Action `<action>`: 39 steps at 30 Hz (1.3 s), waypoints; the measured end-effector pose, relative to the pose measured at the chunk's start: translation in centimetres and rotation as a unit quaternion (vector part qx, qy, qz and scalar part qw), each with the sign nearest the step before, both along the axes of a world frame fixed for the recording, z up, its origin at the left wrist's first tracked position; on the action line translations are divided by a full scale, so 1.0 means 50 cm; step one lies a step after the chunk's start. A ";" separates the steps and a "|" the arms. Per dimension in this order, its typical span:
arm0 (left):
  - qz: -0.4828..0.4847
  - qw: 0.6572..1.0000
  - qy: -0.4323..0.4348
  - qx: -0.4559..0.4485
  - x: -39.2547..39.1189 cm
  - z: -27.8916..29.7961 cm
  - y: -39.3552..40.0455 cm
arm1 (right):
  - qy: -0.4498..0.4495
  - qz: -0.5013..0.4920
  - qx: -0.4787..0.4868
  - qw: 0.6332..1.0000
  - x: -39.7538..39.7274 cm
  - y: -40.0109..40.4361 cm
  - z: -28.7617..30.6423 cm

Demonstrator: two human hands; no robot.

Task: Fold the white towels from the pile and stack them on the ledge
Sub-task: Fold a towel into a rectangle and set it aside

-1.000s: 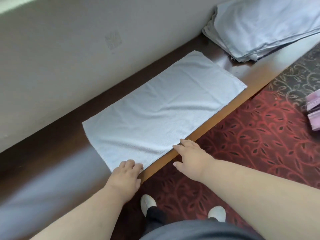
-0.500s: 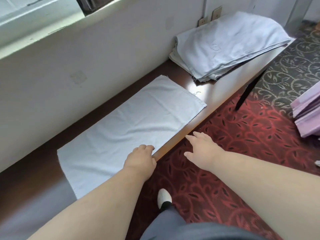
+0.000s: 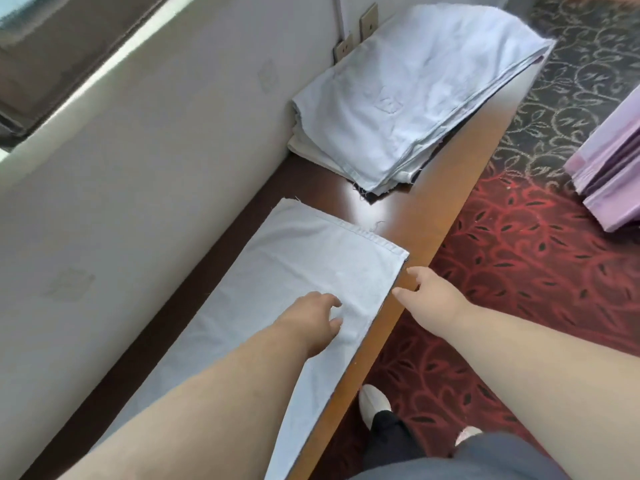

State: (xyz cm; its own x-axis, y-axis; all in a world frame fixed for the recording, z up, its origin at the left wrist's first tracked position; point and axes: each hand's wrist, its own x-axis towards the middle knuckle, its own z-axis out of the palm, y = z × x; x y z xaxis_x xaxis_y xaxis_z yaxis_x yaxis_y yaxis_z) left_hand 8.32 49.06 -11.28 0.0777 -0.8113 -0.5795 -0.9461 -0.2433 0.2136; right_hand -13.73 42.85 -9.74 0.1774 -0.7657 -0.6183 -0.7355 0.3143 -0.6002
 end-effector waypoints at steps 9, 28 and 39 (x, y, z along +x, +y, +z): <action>0.090 0.990 -0.006 -0.104 0.086 0.013 -0.240 | -0.042 -0.223 0.049 0.973 0.024 -0.102 -0.053; 0.232 0.960 -0.021 -0.157 0.238 -0.042 -0.367 | -0.071 -0.259 0.008 0.963 0.111 -0.086 -0.046; 0.248 0.943 -0.195 -0.108 0.297 0.156 -0.229 | -0.164 -0.200 -0.023 0.966 0.103 0.047 0.147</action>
State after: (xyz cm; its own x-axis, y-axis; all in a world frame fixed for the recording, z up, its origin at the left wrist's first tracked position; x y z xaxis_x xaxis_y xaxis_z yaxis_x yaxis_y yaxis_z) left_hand 23.17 37.62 -3.48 0.6524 -0.7140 -0.2542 -0.7436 -0.6679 -0.0322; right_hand -8.60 45.22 -2.39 0.0424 -0.8385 -0.5433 -0.3285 0.5018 -0.8002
